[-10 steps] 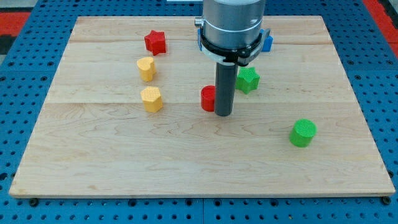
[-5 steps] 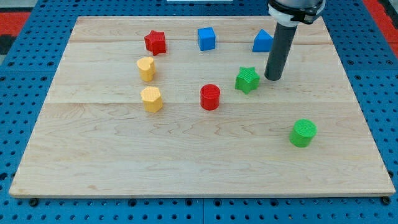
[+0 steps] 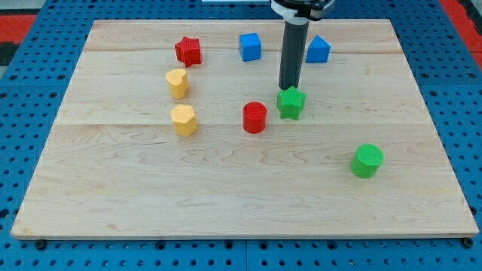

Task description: Place the green star in between the green circle and blue triangle

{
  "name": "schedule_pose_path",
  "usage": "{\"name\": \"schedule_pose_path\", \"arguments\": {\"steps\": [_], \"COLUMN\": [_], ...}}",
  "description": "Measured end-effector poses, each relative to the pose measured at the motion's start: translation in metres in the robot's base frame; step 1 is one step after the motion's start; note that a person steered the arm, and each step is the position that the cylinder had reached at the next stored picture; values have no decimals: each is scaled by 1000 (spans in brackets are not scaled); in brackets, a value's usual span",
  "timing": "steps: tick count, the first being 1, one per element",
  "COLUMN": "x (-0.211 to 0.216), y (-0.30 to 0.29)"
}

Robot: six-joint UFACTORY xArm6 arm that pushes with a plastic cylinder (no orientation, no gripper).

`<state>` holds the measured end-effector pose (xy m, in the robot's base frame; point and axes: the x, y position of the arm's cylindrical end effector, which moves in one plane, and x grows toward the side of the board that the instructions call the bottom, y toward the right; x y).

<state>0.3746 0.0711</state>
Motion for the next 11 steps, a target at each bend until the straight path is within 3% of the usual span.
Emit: {"name": "schedule_pose_path", "arguments": {"steps": [1,4,5,6,7,9,10,11], "x": [12,41,60,83,101,110,88,76], "y": [-14,45,101,107,94,-17,-23,13]}}
